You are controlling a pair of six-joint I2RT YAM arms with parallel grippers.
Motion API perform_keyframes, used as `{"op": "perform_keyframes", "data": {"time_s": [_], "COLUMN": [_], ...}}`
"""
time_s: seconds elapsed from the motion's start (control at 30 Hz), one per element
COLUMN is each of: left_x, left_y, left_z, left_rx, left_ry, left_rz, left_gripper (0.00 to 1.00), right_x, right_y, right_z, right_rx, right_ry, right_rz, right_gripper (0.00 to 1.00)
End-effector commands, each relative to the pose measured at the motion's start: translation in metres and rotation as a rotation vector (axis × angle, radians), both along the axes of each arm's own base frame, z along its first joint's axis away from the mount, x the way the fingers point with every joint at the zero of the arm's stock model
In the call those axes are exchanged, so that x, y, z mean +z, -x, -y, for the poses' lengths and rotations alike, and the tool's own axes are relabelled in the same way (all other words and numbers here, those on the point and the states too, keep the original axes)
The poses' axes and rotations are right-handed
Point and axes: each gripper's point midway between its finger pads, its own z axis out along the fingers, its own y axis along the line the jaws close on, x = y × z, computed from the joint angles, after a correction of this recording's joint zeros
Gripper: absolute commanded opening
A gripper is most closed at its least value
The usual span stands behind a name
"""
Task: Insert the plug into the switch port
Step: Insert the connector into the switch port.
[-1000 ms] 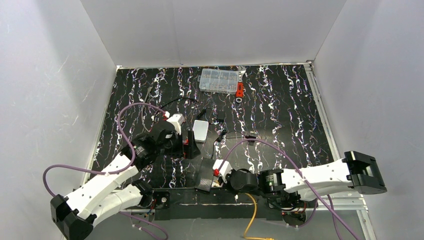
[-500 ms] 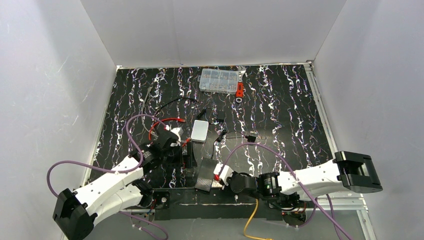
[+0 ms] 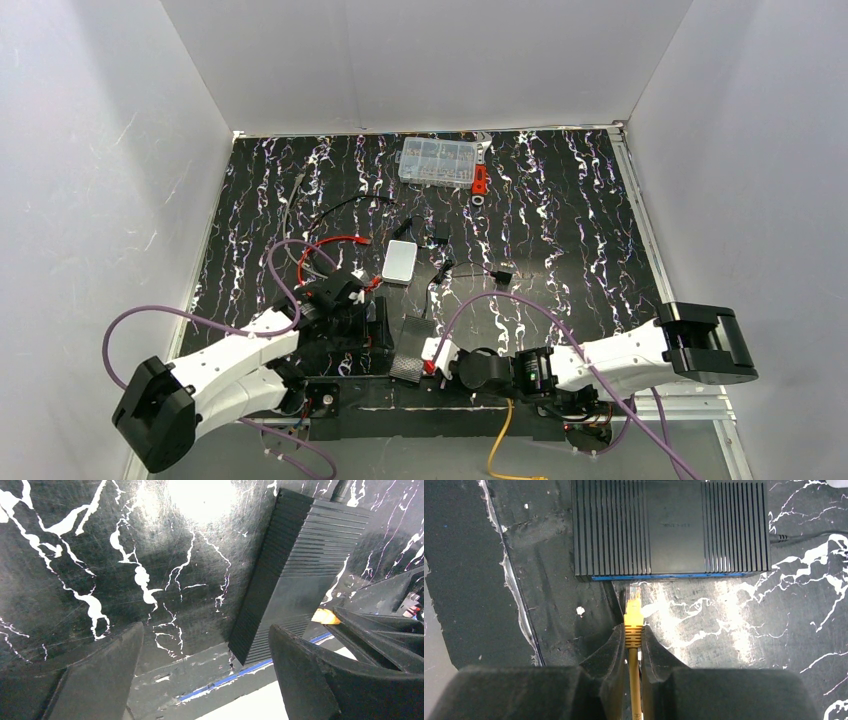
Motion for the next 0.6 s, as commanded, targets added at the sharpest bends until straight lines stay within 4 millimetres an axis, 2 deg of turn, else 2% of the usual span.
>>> {"op": "perform_keyframes", "data": {"time_s": [0.0, 0.3, 0.57], "left_x": [-0.008, -0.019, -0.016], "left_y": [0.007, 0.013, 0.012], "left_z": [0.003, 0.007, 0.013], "left_rx": [-0.005, -0.034, -0.051], "left_ry": [0.017, 0.007, 0.031], "left_rz": [-0.049, -0.115, -0.12], "left_gripper": [0.93, 0.82, 0.73], "right_x": [0.015, 0.015, 0.022], "right_y": [0.003, 0.004, 0.007], "right_z": [-0.019, -0.028, -0.032], "right_rx": [0.024, 0.038, 0.049], "right_ry": [-0.069, -0.063, -0.103], "right_rz": [0.015, 0.025, 0.016], "right_gripper": [0.01, 0.01, 0.01]}}
